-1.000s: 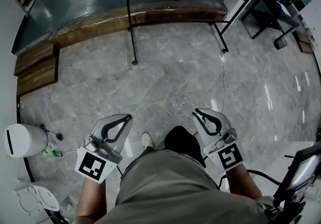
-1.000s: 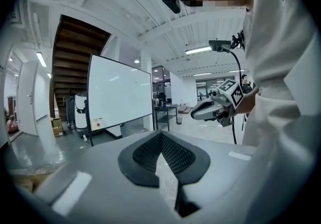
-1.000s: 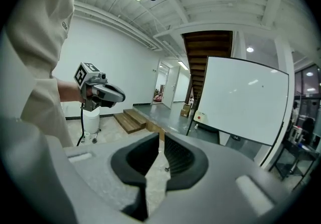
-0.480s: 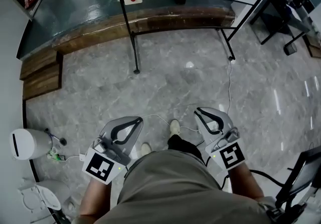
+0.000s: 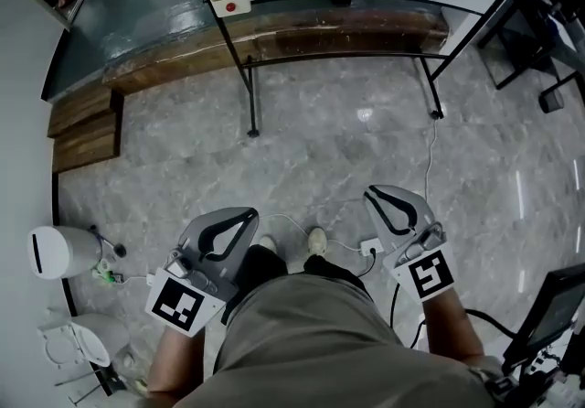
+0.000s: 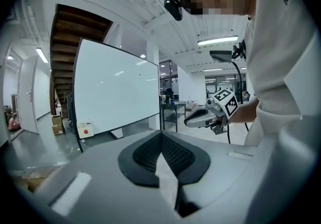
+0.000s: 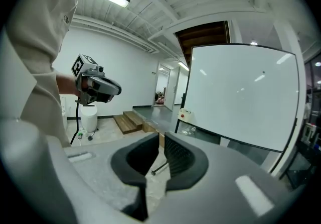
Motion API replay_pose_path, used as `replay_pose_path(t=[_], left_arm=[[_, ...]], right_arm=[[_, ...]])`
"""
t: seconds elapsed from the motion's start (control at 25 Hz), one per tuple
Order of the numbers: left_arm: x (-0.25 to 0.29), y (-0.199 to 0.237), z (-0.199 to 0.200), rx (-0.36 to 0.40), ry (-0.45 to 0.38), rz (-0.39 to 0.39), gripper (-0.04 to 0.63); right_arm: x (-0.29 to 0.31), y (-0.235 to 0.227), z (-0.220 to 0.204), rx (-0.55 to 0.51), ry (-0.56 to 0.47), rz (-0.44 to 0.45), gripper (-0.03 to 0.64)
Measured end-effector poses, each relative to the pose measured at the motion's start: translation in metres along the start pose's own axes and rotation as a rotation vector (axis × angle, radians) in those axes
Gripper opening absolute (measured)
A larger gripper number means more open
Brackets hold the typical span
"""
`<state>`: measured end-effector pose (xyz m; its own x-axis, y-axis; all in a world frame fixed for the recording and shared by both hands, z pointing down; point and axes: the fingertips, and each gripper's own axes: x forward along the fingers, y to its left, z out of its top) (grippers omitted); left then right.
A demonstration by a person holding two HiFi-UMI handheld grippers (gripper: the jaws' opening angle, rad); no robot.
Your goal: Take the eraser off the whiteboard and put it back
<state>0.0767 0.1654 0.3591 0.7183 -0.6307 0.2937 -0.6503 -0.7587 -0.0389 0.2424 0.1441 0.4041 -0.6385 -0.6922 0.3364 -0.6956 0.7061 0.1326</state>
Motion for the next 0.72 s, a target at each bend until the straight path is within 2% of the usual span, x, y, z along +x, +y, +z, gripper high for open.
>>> replay_pose_path(t=[0.2, 0.36, 0.72], left_arm=[[0.017, 0.037, -0.004, -0.018, 0.009, 0.031, 0.005], [0.025, 0.079, -0.011, -0.04, -0.017, 0.037, 0.005], [0.033, 0.173, 0.0, -0.023, -0.086, -0.006, 0.005]], right_arm=[[0.048, -0.02, 0.003, -0.02, 0.009, 0.044, 0.023], [0.093, -0.026, 0.021, -0.06, 0.004, 0.065, 0.023], [0.192, -0.033, 0.065, -0.094, 0.018, 0.088, 0.023]])
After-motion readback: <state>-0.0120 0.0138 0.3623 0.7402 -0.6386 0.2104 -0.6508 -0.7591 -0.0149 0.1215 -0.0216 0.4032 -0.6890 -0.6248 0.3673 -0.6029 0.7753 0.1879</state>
